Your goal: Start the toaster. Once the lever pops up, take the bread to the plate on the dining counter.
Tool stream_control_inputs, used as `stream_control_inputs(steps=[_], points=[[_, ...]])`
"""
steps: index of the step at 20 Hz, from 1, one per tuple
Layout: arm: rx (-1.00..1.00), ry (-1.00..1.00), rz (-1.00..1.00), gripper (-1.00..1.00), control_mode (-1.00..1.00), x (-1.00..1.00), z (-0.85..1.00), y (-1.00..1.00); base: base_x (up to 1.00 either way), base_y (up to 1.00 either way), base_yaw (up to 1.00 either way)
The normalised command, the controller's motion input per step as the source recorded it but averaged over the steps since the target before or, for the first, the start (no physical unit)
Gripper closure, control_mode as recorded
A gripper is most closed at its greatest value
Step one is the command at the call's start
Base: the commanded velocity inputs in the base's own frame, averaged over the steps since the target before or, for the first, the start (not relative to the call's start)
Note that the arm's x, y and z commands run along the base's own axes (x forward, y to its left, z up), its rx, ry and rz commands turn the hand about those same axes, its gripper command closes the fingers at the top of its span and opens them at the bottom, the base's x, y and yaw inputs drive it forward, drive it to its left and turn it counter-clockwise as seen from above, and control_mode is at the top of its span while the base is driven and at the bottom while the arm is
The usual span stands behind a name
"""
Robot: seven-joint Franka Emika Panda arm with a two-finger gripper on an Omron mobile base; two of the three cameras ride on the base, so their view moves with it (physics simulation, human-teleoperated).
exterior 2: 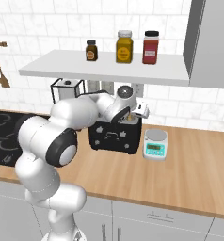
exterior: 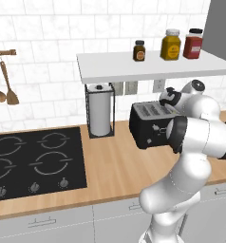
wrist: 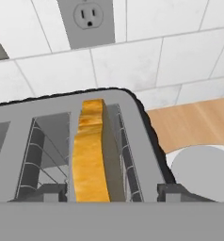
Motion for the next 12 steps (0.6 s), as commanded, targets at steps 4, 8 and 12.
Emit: stream_control_inputs(steps=[4, 8, 12], points=[[0.0, 0.0, 0.0, 1.0, -1.0, 0.0, 0.0, 0.0, 0.0, 0.0, 0.0], [0.0, 0.0, 0.0, 1.0, -1.0, 0.0, 0.0, 0.0, 0.0, 0.0, 0.0], [0.0, -0.02, 0.0, 1.0, -1.0, -0.08, 0.0, 0.0, 0.0, 0.0, 0.0]])
